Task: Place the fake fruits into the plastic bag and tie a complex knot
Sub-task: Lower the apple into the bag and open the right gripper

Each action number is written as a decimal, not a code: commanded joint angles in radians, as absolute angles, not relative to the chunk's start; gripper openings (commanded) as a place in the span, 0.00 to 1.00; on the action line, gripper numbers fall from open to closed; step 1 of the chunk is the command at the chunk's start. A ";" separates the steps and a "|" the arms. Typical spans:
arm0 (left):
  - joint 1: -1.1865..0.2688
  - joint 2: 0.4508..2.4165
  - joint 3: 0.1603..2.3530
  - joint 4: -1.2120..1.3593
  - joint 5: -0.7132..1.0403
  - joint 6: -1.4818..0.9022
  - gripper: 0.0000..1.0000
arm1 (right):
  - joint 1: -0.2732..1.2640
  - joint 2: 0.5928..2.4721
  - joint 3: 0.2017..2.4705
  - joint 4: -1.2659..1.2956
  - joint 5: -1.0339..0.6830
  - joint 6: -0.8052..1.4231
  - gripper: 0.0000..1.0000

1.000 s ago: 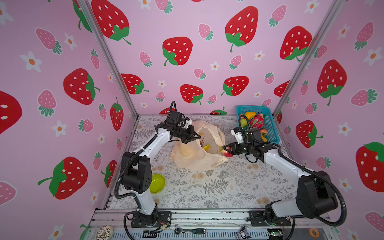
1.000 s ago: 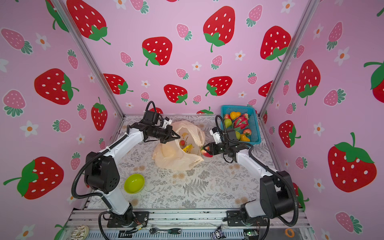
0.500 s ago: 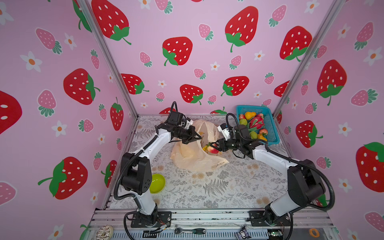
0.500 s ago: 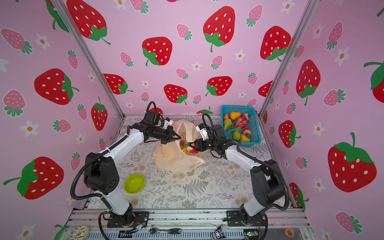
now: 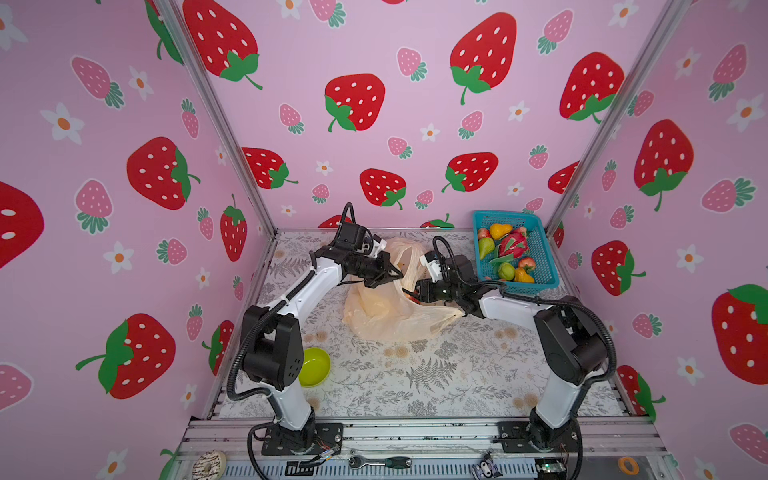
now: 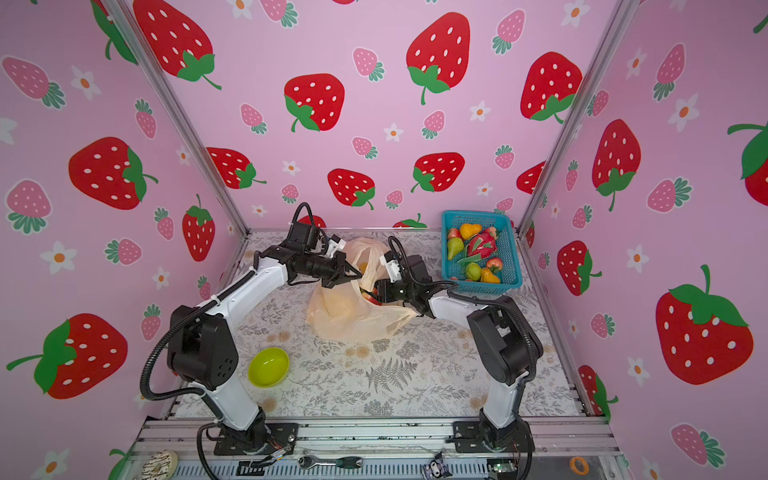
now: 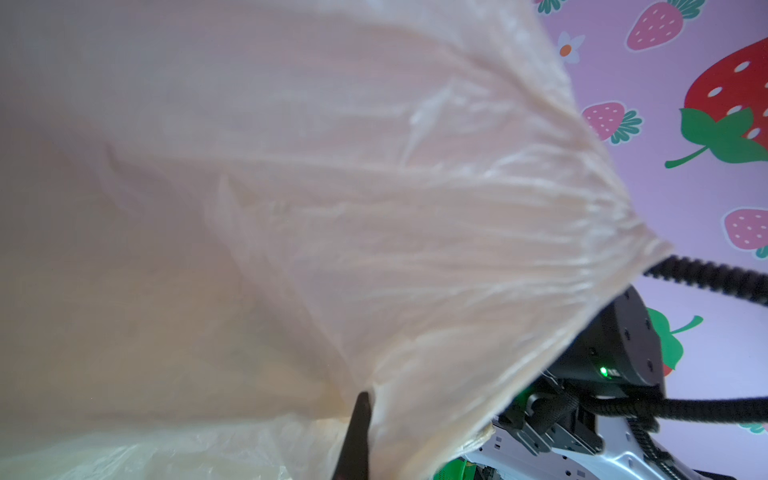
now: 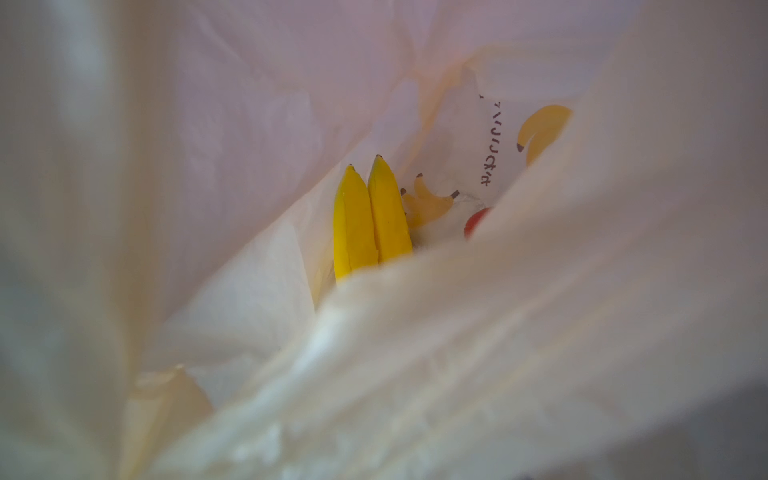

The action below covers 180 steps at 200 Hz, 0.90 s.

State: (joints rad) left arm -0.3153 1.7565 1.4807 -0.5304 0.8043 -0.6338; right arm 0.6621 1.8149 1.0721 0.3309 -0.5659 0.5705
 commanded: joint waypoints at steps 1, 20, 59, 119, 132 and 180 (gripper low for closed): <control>-0.319 1.730 1.480 -0.530 0.820 -0.640 0.00 | 0.678 1.820 1.054 0.408 -0.613 0.621 0.47; -0.320 1.729 1.479 -0.530 0.818 -0.638 0.00 | 0.678 1.794 1.033 0.387 -0.610 0.597 0.55; -0.320 1.733 1.480 -0.531 0.819 -0.638 0.00 | 0.664 1.747 1.019 0.316 -0.609 0.540 0.68; -0.319 1.732 1.482 -0.532 0.816 -0.635 0.00 | 0.599 1.662 1.015 0.165 -0.645 0.418 0.70; -0.319 1.732 1.482 -0.535 0.815 -0.634 0.00 | 0.576 1.645 1.035 0.067 -0.644 0.339 0.69; -0.303 1.723 1.480 -0.534 0.806 -0.633 0.00 | 0.466 1.537 1.044 -0.179 -0.652 0.123 0.68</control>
State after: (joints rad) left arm -0.3130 1.7565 1.4807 -0.5308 0.8040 -0.6334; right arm 0.5117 1.6196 1.0332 -0.0227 -0.6250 0.2691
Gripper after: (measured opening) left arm 0.049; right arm 0.683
